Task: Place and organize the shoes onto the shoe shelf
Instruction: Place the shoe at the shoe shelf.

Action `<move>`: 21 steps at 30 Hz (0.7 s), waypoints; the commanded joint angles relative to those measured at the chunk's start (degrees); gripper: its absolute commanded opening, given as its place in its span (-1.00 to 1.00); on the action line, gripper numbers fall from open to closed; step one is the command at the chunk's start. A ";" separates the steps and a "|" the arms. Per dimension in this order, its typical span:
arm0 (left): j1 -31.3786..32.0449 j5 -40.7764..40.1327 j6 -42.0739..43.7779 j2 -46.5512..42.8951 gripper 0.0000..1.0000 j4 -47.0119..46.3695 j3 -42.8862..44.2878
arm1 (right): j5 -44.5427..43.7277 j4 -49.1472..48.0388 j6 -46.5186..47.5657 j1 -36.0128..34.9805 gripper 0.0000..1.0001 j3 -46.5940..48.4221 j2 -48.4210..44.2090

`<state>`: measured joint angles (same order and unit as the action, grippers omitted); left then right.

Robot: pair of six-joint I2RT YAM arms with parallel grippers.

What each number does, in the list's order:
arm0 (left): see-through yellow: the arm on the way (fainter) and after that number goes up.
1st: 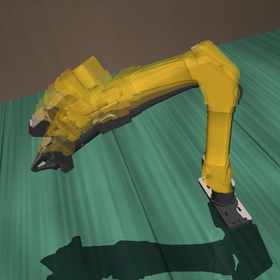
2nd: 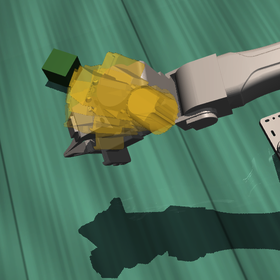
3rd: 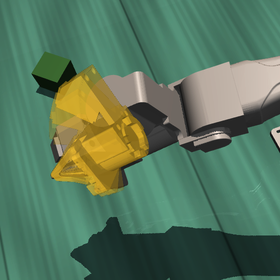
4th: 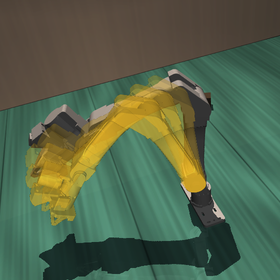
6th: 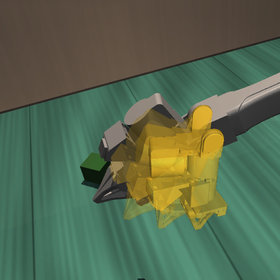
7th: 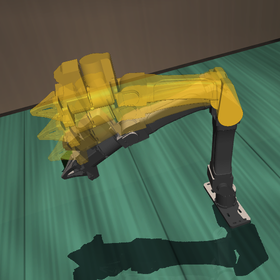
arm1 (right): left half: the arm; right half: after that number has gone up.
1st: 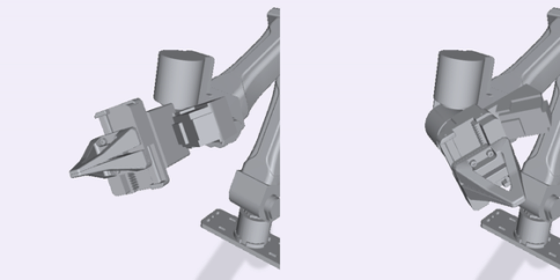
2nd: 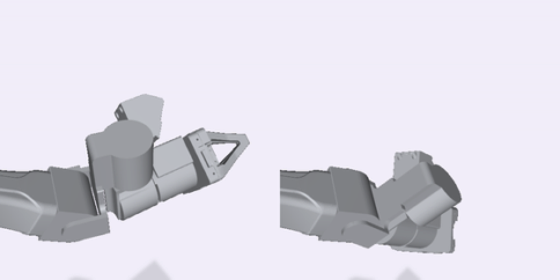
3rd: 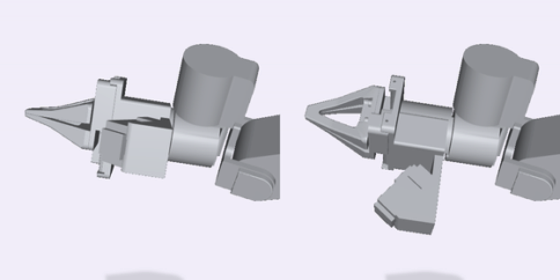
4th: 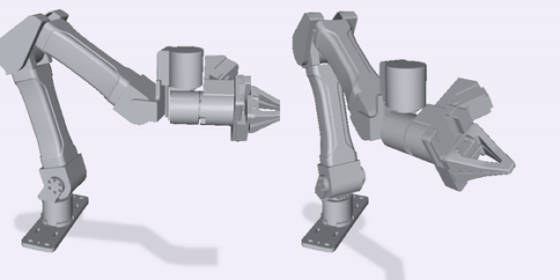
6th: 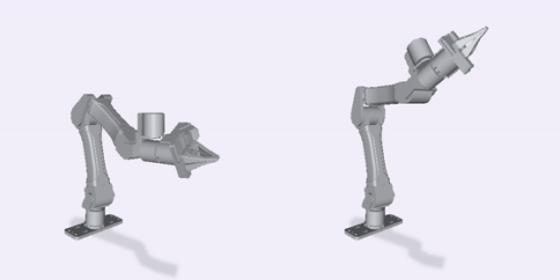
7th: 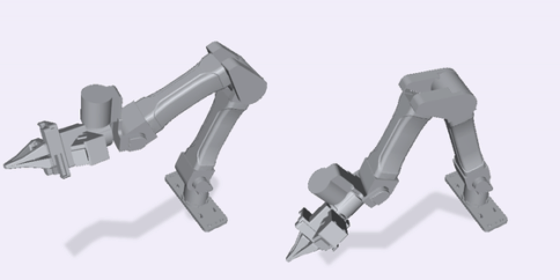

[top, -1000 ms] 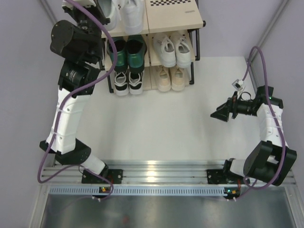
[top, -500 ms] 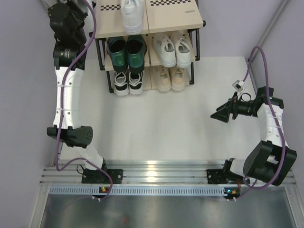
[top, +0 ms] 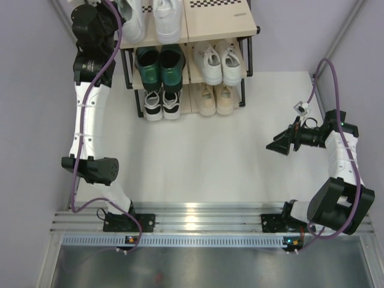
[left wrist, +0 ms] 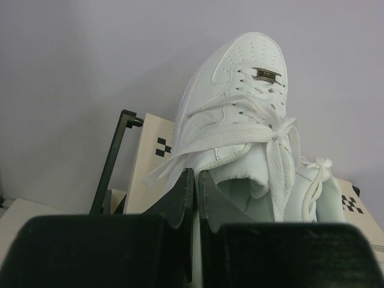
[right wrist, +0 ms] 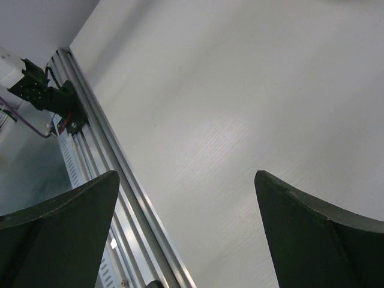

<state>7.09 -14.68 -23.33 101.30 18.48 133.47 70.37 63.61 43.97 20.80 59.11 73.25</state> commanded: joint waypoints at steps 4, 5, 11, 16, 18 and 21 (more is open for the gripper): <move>-0.06 0.71 -5.23 -4.26 -1.00 -7.23 0.57 | 2.58 -0.42 1.74 0.91 0.91 0.65 -0.13; -0.06 -0.08 -5.67 -4.26 -1.00 -7.32 0.13 | 2.58 -0.42 1.74 0.91 0.90 0.57 -0.22; 0.99 -2.11 -7.07 -1.90 -1.00 -7.23 0.91 | 2.49 -0.33 1.74 1.09 0.91 0.57 -0.04; 2.48 -3.60 -8.48 0.39 -1.00 -7.23 2.67 | 2.58 -0.33 1.74 1.35 0.92 0.48 0.05; 3.45 -4.74 -8.84 0.57 -1.00 -7.23 2.50 | 2.49 -0.42 1.74 1.44 0.92 0.48 0.13; 3.98 -5.27 -10.24 0.66 -0.88 -7.23 1.80 | 2.58 -0.33 1.74 1.70 0.92 0.48 0.14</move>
<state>9.85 -19.35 -29.47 101.80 18.52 133.45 70.41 63.59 43.94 21.39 59.11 73.25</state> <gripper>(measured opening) 0.053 0.959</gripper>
